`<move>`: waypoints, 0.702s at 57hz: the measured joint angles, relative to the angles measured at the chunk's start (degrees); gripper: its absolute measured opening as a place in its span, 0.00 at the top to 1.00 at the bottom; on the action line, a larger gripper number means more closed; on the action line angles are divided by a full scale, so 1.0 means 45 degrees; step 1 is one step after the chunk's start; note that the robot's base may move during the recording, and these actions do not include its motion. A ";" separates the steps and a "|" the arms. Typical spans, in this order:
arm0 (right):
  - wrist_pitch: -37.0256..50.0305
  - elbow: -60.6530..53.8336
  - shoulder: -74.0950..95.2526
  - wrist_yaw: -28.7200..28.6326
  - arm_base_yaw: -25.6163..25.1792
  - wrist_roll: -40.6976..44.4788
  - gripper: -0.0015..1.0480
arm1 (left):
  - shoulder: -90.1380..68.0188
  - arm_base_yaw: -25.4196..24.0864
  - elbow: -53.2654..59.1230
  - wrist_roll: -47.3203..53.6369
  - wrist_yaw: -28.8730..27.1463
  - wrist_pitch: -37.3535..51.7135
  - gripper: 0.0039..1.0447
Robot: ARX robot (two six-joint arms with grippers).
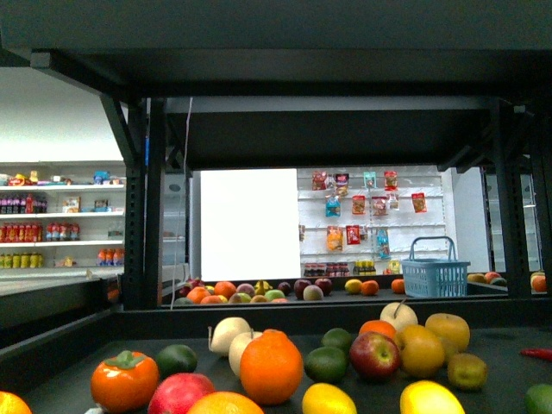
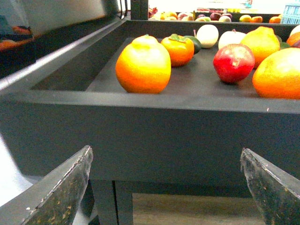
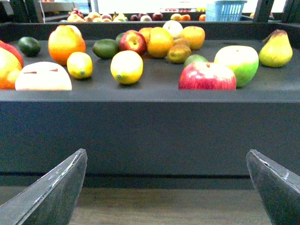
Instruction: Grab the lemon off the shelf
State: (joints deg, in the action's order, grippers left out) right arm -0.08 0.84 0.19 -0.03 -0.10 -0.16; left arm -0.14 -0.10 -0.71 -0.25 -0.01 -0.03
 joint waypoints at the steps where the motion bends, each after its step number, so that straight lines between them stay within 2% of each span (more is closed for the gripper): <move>1: 0.0000 0.0000 0.0005 0.0010 0.0000 -0.0010 0.02 | 0.0000 0.0000 0.0000 0.0005 -0.0005 0.0000 0.07; 40: 0.0000 0.0000 0.0005 0.0000 0.0000 0.0005 0.02 | 0.0000 0.0000 0.0000 0.0005 0.0010 0.0000 0.07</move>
State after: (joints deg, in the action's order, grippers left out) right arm -0.08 0.84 0.21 -0.03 -0.10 -0.14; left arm -0.14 -0.10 -0.71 -0.23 0.03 -0.03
